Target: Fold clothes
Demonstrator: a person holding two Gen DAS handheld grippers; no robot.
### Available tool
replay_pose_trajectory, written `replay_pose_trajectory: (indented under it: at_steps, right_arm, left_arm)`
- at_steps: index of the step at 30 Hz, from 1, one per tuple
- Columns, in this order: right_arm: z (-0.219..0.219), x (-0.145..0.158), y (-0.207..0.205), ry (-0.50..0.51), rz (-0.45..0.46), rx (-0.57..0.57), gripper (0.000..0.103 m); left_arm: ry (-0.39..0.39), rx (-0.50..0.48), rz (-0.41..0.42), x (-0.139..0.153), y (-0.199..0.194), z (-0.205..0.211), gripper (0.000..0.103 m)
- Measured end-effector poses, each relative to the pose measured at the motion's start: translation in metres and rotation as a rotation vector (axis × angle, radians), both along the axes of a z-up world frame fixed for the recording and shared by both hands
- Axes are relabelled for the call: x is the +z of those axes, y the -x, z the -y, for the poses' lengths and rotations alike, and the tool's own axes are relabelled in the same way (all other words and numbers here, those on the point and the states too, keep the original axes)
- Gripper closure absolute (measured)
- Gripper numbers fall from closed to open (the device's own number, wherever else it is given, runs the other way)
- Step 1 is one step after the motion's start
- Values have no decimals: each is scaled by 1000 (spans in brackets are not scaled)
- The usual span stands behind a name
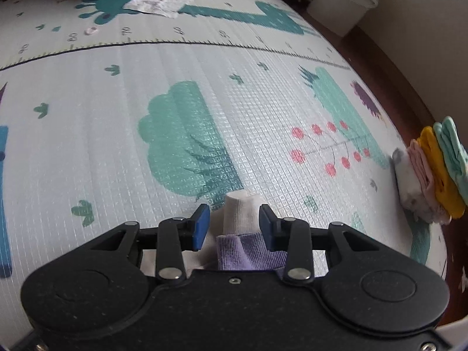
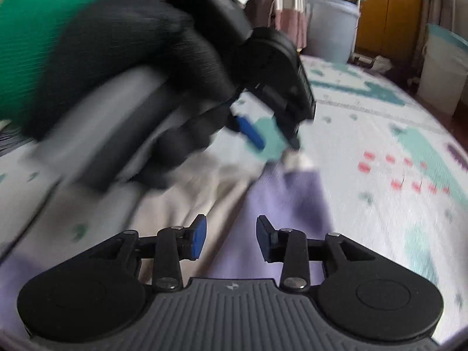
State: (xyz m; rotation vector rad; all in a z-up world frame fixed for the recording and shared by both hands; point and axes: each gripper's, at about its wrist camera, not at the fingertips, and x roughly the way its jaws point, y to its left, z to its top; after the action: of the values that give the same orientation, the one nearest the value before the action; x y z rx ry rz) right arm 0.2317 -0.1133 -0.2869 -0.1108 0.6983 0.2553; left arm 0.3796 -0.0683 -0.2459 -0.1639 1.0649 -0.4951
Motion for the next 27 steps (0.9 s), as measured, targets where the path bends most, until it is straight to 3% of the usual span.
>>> replay_pose_trajectory:
  at_steps: [3,5,8,9,13,22,24,26,27]
  right_arm:
    - [-2,-2,-28,38,38,-8,64]
    - [-7,-9,-47,81,18,0,60]
    - [-4,-18,-60,87,-9,4,64]
    - [-1,-20,-62,82,-16,2,86]
    - [19,-16,-51,-2,16,-46,93]
    - [73,3,-14,-164,90,-223,93]
    - [83,7,-6,-191,99,-250,93]
    - [87,9,-3,-211,111,-260,93]
    - [85,11,1,-218,118,-258,93]
  left_arm:
    - [0,-28,-23,-3,-7,2,68]
    - [2,-39,-39,-5,-13,2,68]
    - [-7,-64,-50,-8,-19,5,68]
    - [1,-60,-57,-9,-20,4,68]
    - [-17,-60,-73,-18,-20,9,68]
    - [8,-19,-99,-32,-12,9,68]
    - [-4,-36,-80,-31,-9,11,76]
    - [-9,-61,-47,-27,-3,11,95]
    - [-5,-63,-35,-25,-1,9,98]
